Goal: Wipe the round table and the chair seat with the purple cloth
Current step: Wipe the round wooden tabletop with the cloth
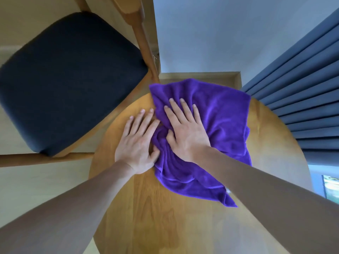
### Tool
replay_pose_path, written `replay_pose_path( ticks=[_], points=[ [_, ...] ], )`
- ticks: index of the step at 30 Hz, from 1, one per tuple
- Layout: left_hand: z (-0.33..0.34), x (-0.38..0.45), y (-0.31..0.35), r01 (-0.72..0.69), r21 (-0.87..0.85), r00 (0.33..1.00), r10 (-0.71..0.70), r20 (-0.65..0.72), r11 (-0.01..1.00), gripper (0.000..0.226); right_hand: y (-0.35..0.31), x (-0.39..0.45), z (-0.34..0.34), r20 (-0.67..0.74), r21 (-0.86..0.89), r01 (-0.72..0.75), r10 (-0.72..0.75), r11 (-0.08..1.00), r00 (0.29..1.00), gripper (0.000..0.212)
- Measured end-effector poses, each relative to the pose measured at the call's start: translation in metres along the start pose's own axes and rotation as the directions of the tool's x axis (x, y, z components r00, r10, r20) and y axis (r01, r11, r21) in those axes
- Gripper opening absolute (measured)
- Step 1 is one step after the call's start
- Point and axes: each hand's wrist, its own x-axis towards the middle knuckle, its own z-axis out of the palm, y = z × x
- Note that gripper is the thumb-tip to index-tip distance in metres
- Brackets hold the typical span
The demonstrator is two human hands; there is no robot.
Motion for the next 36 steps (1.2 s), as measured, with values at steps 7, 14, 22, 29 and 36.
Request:
replay_pose_path(
  ticks=[7, 14, 22, 29, 36],
  points=[
    [0.003, 0.008, 0.001, 0.026, -0.007, 1.0, -0.026, 0.0, 1.0, 0.081, 0.07, -0.005, -0.01, -0.056, 0.025, 0.108, -0.106, 0.994, 0.993, 0.074],
    [0.006, 0.006, -0.002, 0.019, 0.053, 0.999, -0.022, 0.045, 0.998, 0.083, -0.017, 0.016, 0.01, -0.159, 0.195, -0.358, 0.39, 0.913, 0.907, 0.081],
    [0.01, 0.01, -0.001, 0.025, -0.015, 1.0, -0.025, -0.003, 1.0, 0.084, 0.052, -0.017, 0.0, -0.024, 0.108, -0.03, 0.032, 0.994, 0.999, 0.085],
    [0.009, 0.008, -0.002, 0.033, -0.008, 0.999, -0.033, 0.004, 0.999, 0.084, 0.018, 0.041, -0.002, -0.093, 0.172, -0.331, 0.35, 0.928, 0.932, 0.085],
    [0.006, 0.006, -0.001, 0.027, 0.007, 1.0, -0.027, 0.012, 1.0, 0.075, 0.014, -0.007, 0.006, 0.006, 0.131, 0.067, -0.068, 0.989, 0.998, 0.088]
  ],
)
